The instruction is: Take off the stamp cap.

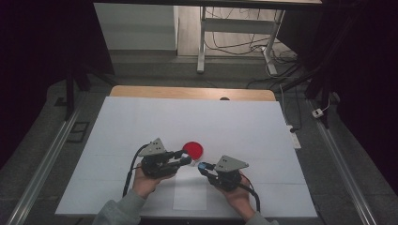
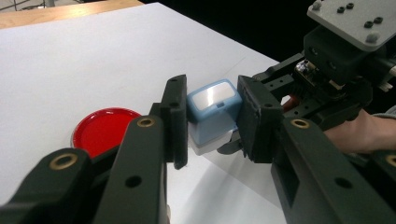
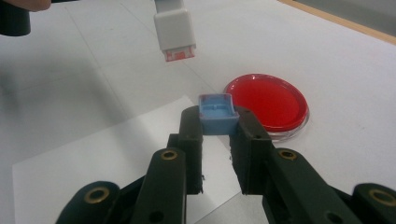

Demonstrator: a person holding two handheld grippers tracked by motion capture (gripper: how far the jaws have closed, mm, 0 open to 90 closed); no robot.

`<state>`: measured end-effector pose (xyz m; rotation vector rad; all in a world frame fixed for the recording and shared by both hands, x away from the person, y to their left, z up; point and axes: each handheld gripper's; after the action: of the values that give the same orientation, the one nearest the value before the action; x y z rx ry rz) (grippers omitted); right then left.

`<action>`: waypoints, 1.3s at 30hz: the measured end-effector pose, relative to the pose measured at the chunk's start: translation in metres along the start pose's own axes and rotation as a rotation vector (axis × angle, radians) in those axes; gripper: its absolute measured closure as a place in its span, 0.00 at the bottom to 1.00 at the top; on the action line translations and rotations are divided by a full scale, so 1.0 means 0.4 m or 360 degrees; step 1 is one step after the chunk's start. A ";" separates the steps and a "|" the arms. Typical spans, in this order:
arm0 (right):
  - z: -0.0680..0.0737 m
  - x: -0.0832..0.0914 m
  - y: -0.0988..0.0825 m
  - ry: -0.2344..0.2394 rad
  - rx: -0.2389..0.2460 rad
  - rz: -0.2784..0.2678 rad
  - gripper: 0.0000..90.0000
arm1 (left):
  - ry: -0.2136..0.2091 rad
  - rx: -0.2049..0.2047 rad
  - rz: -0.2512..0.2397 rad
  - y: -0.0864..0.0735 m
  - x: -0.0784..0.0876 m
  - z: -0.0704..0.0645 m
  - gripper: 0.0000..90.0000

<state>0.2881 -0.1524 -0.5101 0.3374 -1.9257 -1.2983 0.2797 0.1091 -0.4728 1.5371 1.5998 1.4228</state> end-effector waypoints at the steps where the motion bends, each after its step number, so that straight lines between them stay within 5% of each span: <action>1: 0.000 0.001 0.000 -0.0007 0.0001 0.0001 0.83 | 0.0001 -0.0004 0.0004 0.000 0.000 0.000 0.73; 22: -0.048 0.041 -0.032 -0.0043 -0.0048 0.0002 0.82 | 0.0032 -0.0007 0.0007 0.000 0.006 0.001 0.73; 39: -0.128 0.142 -0.082 -0.0186 -0.0142 -0.0020 0.82 | 0.0048 -0.0015 0.0026 0.000 0.006 0.001 0.73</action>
<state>0.2808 -0.2351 -0.5041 0.2333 -1.9574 -1.4352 0.2794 0.1114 -0.4721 1.5334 1.5991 1.4669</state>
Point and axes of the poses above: each handheld gripper's, and its own axes: x roughly backward along the jaws, y roughly out of its top, z roughly to its left, and after that the axes turned 14 degrees about -y, right-handed
